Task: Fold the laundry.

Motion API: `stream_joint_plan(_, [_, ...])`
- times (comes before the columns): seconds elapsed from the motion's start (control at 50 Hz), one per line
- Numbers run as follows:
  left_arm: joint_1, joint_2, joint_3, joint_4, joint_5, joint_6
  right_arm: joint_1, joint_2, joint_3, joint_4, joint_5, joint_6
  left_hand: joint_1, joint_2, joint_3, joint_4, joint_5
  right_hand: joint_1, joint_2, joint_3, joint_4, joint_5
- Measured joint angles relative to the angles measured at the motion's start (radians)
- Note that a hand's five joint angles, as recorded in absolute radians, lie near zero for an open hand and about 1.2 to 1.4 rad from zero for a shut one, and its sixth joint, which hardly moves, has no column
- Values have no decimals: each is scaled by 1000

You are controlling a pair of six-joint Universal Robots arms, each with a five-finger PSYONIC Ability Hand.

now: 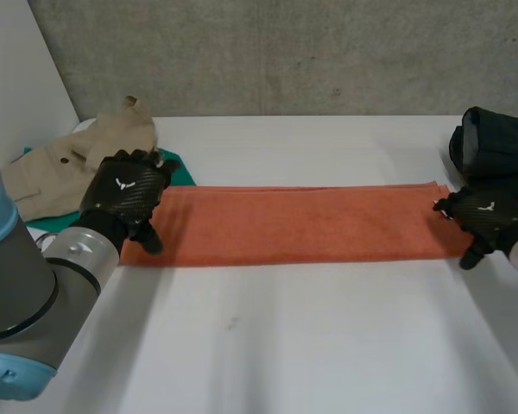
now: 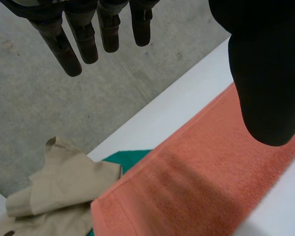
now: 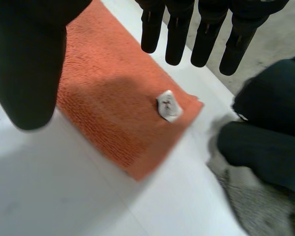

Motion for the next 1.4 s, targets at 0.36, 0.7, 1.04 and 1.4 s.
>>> stream_joint_plan(0.36, [6, -1, 26, 6, -7, -33, 46, 78, -81, -50, 89, 81, 0, 0, 0, 0, 0, 194, 191, 201, 204, 235])
stream_joint_plan(0.7, [5, -8, 29, 9, -8, -28, 15, 103, -116, 20, 128, 22, 0, 0, 0, 0, 0, 204, 201, 213, 215, 243])
stream_joint_plan(1.04, [3, -10, 29, 9, -8, -27, 15, 142, -157, -14, 126, 44, 0, 0, 0, 0, 0, 744, 768, 774, 782, 795])
stream_joint_plan(1.4, [4, -1, 25, 9, -11, -26, -78, 38, -88, 46, 204, -18, 0, 0, 0, 0, 0, 746, 800, 814, 827, 821])
